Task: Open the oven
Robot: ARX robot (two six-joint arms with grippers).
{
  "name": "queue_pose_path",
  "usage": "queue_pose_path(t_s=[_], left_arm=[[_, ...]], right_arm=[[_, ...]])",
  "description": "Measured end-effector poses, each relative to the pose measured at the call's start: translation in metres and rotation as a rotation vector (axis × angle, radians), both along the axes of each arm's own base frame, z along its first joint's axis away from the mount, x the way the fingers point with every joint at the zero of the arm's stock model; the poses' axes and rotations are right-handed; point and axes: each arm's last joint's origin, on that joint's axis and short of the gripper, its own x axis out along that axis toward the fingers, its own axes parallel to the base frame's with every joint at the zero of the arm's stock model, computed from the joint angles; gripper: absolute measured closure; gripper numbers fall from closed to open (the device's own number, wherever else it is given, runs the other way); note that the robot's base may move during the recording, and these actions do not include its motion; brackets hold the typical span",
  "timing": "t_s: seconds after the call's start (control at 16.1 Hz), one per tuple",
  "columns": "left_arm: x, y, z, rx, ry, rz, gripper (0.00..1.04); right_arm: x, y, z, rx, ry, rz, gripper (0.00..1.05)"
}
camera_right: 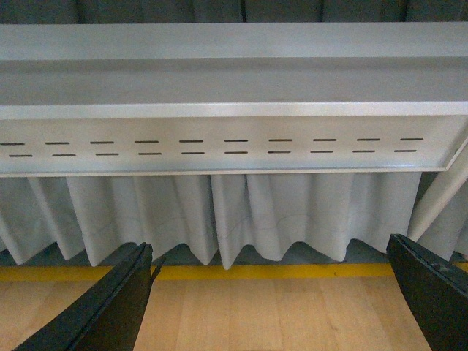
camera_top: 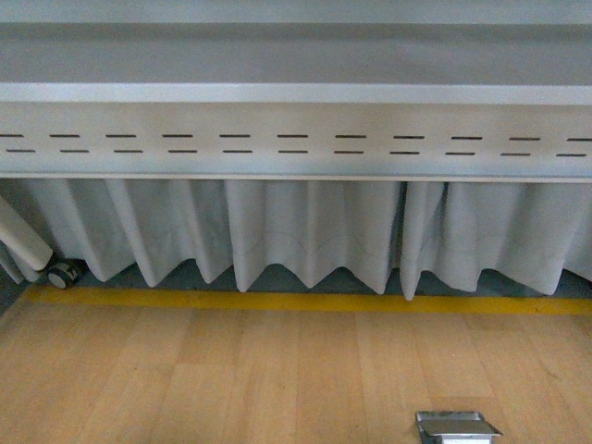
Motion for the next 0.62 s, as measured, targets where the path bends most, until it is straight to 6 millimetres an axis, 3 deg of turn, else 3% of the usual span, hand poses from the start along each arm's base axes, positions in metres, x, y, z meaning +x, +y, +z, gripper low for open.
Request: queue_pose_path(t_s=[0.62], left_arm=[[0.0000, 0.0000, 0.0000, 0.000, 0.000, 0.000, 0.07]], right_arm=[[0.0000, 0.0000, 0.0000, 0.000, 0.000, 0.000, 0.06]])
